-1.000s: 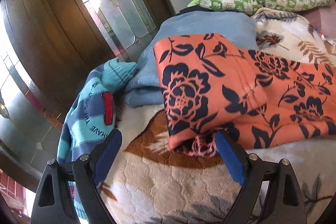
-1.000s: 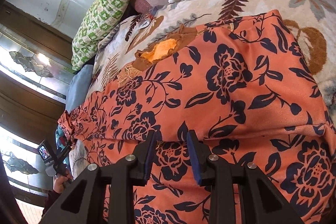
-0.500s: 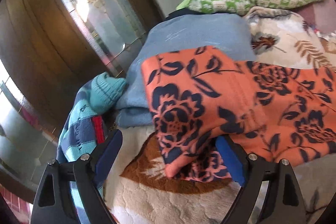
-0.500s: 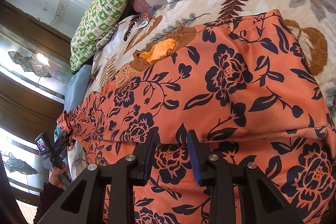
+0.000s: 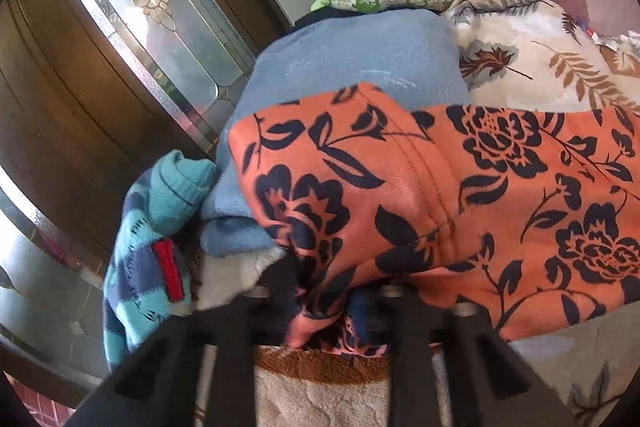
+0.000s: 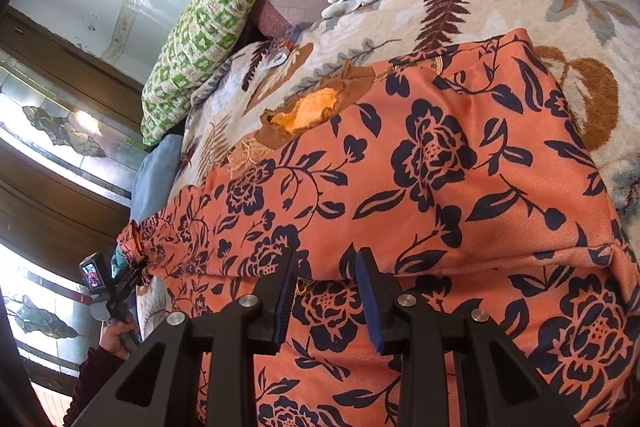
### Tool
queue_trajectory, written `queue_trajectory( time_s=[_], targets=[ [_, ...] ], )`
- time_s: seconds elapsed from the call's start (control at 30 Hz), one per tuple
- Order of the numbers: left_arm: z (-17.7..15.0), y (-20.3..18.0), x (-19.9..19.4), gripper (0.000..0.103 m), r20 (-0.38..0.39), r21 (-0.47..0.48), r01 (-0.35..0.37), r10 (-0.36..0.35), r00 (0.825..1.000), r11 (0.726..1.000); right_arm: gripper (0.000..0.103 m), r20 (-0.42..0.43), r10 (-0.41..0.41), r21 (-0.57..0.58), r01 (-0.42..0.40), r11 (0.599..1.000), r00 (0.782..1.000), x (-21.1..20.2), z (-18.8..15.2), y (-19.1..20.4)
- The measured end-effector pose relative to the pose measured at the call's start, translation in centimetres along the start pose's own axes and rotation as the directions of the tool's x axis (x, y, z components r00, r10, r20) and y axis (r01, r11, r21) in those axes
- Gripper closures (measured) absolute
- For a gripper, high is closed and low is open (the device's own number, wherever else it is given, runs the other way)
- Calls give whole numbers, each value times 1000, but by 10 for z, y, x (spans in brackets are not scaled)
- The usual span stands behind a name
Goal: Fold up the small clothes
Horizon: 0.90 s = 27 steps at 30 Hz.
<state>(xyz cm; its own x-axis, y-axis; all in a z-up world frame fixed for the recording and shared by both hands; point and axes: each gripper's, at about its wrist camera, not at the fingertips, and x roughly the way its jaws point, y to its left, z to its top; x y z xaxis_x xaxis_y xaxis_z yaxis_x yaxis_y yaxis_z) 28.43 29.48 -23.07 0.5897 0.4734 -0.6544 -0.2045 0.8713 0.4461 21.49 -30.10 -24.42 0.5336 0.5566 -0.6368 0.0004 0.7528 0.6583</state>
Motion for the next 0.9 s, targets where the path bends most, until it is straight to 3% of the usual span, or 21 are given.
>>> queue_trajectory(
  time_s=[0.2, 0.33, 0.47, 0.6, 0.7, 0.83, 0.9],
  targets=[
    [9, 10, -40, 95, 77, -51, 107, -103, 992, 993, 70, 44, -10, -15, 11, 1000, 999, -9, 0, 3],
    [26, -3, -97, 95, 159, -24, 233, -227, 961, 972, 70, 65, -9, 23, 7, 1000, 998, -16, 3, -3],
    [54, -30, -153, 95, 215, -22, 393, -379, 900, 919, 70, 78, 38, 65, -43, 997, 996, -24, 6, -10],
    [80, -84, -207, 95, 246, 44, 516, -510, 824, 855, 70, 129, 49, 99, -62, 993, 990, -44, 11, -21],
    [95, -145, -243, 95, 230, 102, 602, -608, 760, 792, 70, 187, 64, 158, -94, 983, 980, -65, 16, -39],
    [106, -239, -282, 95, 164, 187, 702, -726, 667, 687, 70, 267, 65, 241, -132, 961, 961, -95, 20, -69],
    [105, -288, -300, 95, 123, 229, 727, -760, 639, 648, 70, 291, 82, 287, -168, 943, 953, -106, 22, -84]
  ],
)
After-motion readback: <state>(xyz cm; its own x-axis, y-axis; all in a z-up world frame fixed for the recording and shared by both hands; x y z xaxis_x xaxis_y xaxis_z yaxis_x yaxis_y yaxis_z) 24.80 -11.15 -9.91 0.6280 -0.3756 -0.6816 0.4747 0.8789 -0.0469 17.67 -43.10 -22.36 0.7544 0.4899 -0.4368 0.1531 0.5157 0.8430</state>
